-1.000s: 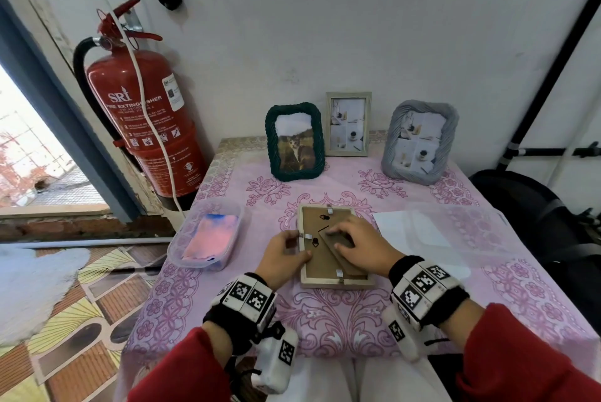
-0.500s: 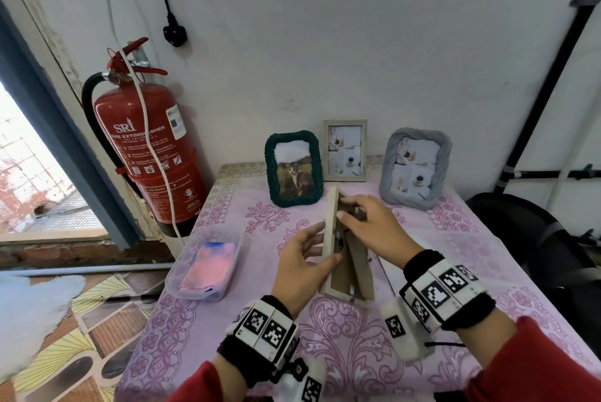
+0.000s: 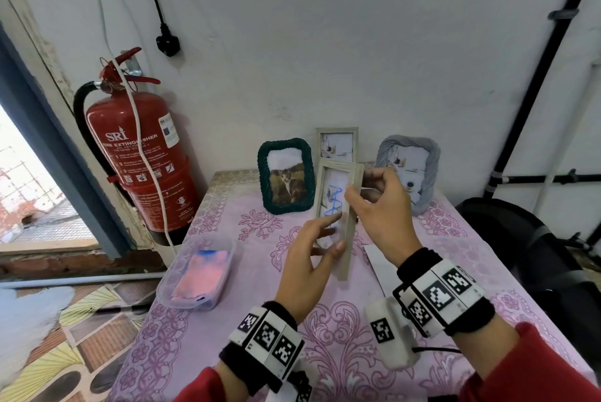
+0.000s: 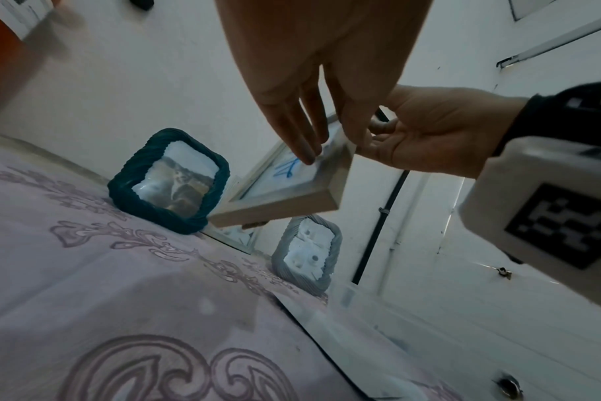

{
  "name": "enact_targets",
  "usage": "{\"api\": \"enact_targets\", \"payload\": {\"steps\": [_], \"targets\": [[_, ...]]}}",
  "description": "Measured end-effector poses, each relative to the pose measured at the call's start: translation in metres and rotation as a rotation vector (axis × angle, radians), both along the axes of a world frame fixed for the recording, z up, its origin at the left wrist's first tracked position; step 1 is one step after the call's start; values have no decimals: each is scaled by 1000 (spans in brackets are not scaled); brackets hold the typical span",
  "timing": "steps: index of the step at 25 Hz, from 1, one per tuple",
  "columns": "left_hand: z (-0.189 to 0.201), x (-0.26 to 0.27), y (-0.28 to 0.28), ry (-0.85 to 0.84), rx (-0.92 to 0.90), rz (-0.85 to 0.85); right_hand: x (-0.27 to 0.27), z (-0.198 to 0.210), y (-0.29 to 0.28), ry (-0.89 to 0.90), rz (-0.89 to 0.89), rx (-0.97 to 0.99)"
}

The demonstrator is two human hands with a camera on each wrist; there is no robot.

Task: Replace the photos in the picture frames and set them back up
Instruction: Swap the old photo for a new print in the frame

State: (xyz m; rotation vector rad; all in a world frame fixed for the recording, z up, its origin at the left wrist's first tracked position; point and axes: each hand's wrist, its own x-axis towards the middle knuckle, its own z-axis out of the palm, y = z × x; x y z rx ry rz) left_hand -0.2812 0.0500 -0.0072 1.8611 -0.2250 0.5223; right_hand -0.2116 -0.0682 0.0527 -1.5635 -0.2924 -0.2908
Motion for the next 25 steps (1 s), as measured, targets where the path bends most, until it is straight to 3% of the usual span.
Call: {"api": "enact_targets", "payload": {"steps": [6,11,14,18,25], "targets": [[-9,13,30,29,-103,223,2,-1,-6,46,64,166],[-1,14,45,191,-462,-5,5,-12,-7,128,141,269],[-3,10,47,277,-549,-115,9,-22,-9,205,180,308],[-18,8,44,270,-638,-110,13,-42,-7,317,219,185],[-50,15,45,312,-721,73,4,-91,-1,397,321,-215]]}}
